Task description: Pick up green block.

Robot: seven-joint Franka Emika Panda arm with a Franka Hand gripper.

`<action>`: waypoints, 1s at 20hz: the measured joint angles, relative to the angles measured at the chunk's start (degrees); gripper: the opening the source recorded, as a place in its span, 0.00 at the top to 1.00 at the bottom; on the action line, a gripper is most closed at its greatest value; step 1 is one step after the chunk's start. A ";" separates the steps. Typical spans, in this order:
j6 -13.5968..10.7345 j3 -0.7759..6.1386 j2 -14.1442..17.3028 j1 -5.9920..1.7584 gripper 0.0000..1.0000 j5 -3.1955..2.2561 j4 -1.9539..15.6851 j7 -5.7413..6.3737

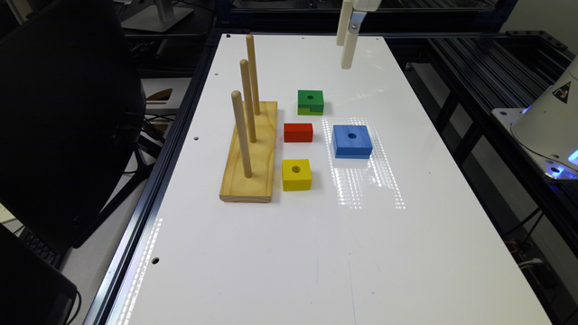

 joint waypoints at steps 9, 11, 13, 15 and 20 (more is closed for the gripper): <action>0.00 -0.05 1.94 -3.00 0.00 0.00 2.28 -3.14; 0.00 -0.04 2.10 -3.39 0.00 0.00 2.48 -3.48; 0.00 -0.05 2.33 -3.54 0.00 -0.03 2.75 -3.55; 0.00 -0.05 2.64 -3.91 0.00 -0.05 3.23 -3.85; 0.04 -0.05 3.85 -4.45 0.00 -0.05 4.00 -4.50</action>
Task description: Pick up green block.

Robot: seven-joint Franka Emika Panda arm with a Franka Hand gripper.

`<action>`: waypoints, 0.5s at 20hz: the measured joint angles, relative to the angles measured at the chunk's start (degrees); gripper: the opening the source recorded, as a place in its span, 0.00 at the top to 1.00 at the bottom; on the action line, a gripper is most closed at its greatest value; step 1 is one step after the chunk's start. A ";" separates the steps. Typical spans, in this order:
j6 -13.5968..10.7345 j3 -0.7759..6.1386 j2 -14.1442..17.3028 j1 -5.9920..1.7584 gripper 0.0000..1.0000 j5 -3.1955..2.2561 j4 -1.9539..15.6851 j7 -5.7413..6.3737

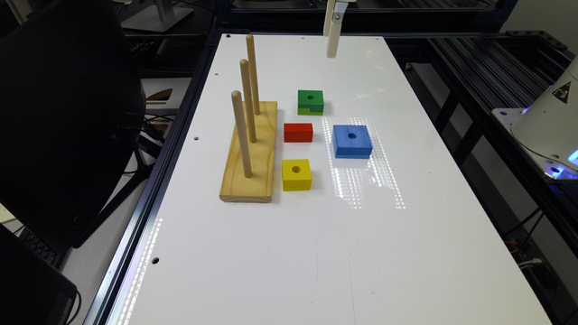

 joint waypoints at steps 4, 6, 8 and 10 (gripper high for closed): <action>4.50 0.01 5.39 0.00 0.00 0.00 -0.01 0.00; 7.17 0.02 8.53 0.00 0.00 0.00 0.48 -0.01; 7.95 0.03 10.09 0.00 0.00 0.00 1.20 -0.01; 7.90 0.05 10.56 0.01 0.00 0.00 1.87 -0.01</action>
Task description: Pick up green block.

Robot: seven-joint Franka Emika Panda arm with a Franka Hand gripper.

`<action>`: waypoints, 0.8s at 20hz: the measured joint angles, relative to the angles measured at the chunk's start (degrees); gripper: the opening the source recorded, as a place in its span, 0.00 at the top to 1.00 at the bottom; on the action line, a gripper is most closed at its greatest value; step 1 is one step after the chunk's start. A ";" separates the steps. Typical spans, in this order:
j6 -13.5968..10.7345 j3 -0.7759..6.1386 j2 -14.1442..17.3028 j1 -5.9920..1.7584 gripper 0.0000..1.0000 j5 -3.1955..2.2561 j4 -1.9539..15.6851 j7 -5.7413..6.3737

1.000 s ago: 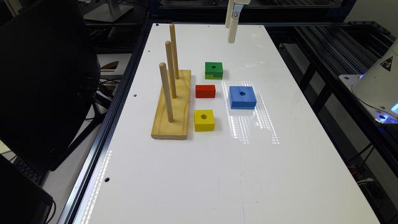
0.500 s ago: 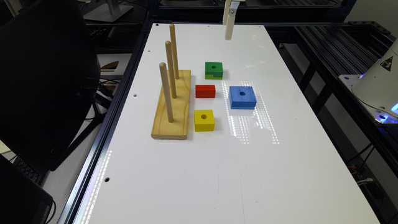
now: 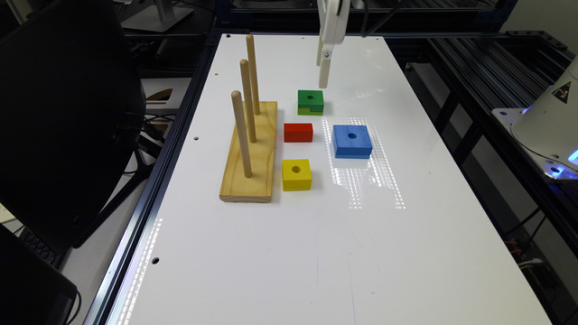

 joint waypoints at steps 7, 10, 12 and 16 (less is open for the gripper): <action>0.05 0.13 0.48 0.00 0.00 0.00 0.06 0.00; 0.07 0.16 0.78 0.01 0.00 0.00 0.07 0.00; 0.07 0.40 0.79 0.05 0.00 0.02 0.07 0.01; 0.07 1.36 0.79 0.08 0.00 0.09 0.08 0.28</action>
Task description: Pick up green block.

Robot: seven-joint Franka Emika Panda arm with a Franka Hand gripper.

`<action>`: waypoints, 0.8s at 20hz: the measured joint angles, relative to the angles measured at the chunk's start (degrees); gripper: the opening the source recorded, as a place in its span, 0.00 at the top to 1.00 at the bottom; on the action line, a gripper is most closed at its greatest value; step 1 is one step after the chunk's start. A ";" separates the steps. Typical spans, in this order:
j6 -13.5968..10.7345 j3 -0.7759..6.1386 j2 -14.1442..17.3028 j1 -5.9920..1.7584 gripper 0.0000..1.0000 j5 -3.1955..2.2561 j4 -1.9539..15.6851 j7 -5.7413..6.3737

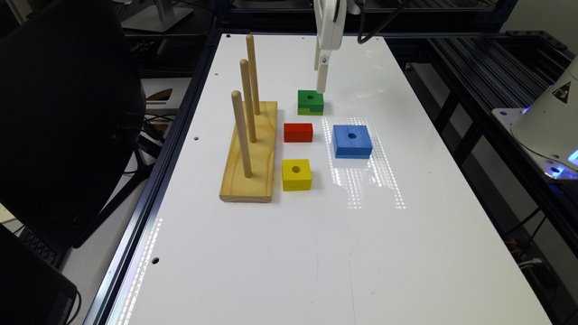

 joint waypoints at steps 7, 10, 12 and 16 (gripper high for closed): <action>0.00 1.02 0.02 -0.01 0.00 0.01 0.31 0.38; 0.00 1.02 0.09 -0.04 0.00 0.01 0.48 0.38; 0.00 1.02 0.15 -0.06 0.00 0.01 0.57 0.38; 0.00 0.99 0.30 -0.19 0.00 0.01 0.88 0.37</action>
